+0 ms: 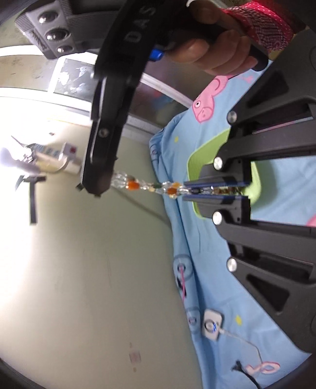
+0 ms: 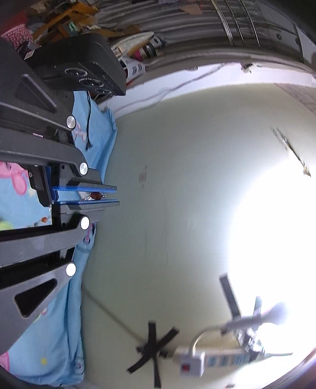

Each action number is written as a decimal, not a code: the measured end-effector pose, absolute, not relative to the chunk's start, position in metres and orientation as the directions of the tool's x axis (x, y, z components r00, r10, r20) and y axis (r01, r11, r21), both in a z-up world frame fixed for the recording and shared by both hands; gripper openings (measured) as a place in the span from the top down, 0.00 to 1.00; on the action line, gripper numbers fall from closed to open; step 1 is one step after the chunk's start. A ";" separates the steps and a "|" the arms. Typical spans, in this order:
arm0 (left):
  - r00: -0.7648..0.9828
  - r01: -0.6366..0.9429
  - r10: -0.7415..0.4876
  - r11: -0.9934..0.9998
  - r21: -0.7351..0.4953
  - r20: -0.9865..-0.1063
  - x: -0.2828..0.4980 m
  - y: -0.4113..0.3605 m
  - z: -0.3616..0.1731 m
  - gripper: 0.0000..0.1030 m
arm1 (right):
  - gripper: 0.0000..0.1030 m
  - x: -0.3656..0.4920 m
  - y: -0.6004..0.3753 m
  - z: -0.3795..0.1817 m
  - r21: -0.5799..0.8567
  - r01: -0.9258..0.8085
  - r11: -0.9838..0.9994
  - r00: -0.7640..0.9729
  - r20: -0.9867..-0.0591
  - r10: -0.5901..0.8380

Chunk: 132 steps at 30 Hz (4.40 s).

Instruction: Organize jewelry

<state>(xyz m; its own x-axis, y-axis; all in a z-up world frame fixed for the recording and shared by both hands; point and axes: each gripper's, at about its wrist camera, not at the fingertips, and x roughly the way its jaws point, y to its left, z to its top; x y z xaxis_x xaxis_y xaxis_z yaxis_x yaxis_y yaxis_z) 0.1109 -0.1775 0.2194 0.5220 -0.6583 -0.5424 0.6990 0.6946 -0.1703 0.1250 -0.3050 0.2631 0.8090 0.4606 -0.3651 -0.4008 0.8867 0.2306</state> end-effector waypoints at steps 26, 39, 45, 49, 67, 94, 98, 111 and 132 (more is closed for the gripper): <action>0.450 0.691 -0.628 0.695 -0.199 -0.634 0.128 -0.202 0.178 0.96 | 0.77 0.116 -0.407 0.152 0.445 -0.203 0.872 0.811 -0.423 0.404; 0.585 0.594 -0.587 0.780 -0.198 -0.559 0.080 -0.064 0.185 0.96 | 0.77 0.093 -0.334 0.150 0.390 -0.386 0.836 0.696 -0.472 0.541; 0.517 0.581 -0.567 0.783 -0.224 -0.641 0.078 -0.070 0.133 0.96 | 0.77 0.093 -0.330 0.106 0.339 -0.338 0.878 0.611 -0.630 0.479; 0.420 0.621 -0.556 0.753 -0.220 -0.718 0.091 -0.111 0.091 0.96 | 0.77 0.090 -0.342 0.092 0.329 -0.285 0.900 0.627 -0.646 0.435; 0.384 0.703 -0.455 0.708 -0.065 -0.804 0.153 -0.206 0.015 0.74 | 0.77 0.080 -0.386 0.063 0.521 -0.205 0.829 0.638 -0.571 0.517; 0.328 0.807 -0.539 0.587 -0.067 -0.775 0.143 -0.300 0.109 0.57 | 0.77 0.063 -0.454 0.066 0.635 -0.106 0.766 0.784 -0.420 0.457; 0.338 0.775 -0.524 0.626 -0.084 -0.782 0.144 -0.277 0.111 0.57 | 0.77 0.062 -0.456 0.066 0.639 -0.110 0.762 0.787 -0.413 0.459; 0.601 0.429 -0.331 0.901 -0.056 -0.728 0.089 -0.006 0.118 0.57 | 0.77 0.063 -0.343 0.076 0.581 -0.337 0.741 0.604 -0.470 0.644; 0.548 0.397 -0.395 0.899 -0.185 -0.737 -0.011 0.070 0.031 0.57 | 0.78 0.056 -0.174 0.036 0.328 -0.513 0.794 0.395 -0.731 0.557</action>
<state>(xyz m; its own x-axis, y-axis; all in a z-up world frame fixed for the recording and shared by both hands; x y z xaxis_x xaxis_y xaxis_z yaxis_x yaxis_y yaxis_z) -0.0111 0.0703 0.0313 0.5484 -0.3947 -0.7372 0.3975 0.8987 -0.1855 0.0559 -0.1743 0.0361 0.3950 0.5570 -0.7306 -0.5127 0.7935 0.3279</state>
